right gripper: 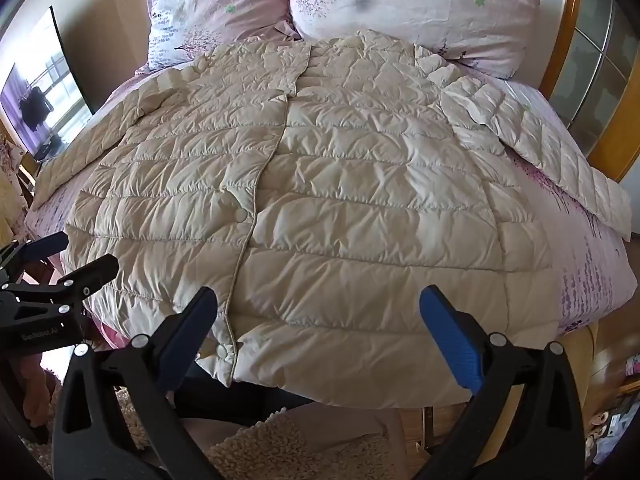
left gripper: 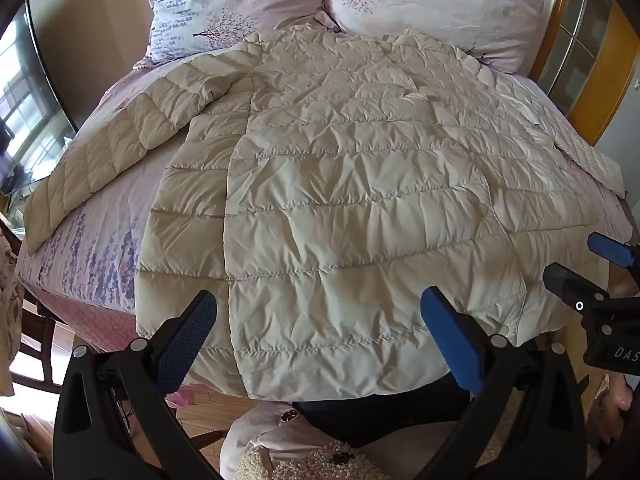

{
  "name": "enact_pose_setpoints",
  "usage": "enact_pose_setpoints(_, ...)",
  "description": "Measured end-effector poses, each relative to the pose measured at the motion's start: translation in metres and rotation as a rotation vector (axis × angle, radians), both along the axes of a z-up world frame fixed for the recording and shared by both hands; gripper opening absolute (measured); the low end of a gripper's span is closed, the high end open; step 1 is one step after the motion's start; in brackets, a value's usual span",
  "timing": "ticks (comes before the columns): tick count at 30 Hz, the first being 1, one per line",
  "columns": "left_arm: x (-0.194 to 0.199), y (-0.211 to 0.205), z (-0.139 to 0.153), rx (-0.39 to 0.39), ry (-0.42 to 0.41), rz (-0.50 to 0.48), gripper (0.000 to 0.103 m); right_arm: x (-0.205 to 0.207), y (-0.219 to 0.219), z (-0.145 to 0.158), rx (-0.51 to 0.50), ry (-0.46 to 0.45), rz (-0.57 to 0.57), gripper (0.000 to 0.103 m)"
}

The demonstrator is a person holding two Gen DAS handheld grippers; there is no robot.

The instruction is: Fold large clothes

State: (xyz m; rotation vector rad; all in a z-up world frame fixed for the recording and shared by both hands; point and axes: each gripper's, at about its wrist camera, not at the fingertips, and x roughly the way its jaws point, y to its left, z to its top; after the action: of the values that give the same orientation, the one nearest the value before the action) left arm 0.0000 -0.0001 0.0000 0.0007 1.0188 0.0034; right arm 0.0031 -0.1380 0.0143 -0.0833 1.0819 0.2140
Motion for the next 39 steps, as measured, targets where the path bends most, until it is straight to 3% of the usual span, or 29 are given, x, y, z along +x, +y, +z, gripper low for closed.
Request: enact_pose_setpoints(39,0.0003,0.0002,-0.0003,-0.006,0.009,0.000,0.102,0.0022,-0.0031,-0.0021,0.009,0.002,-0.002,0.101)
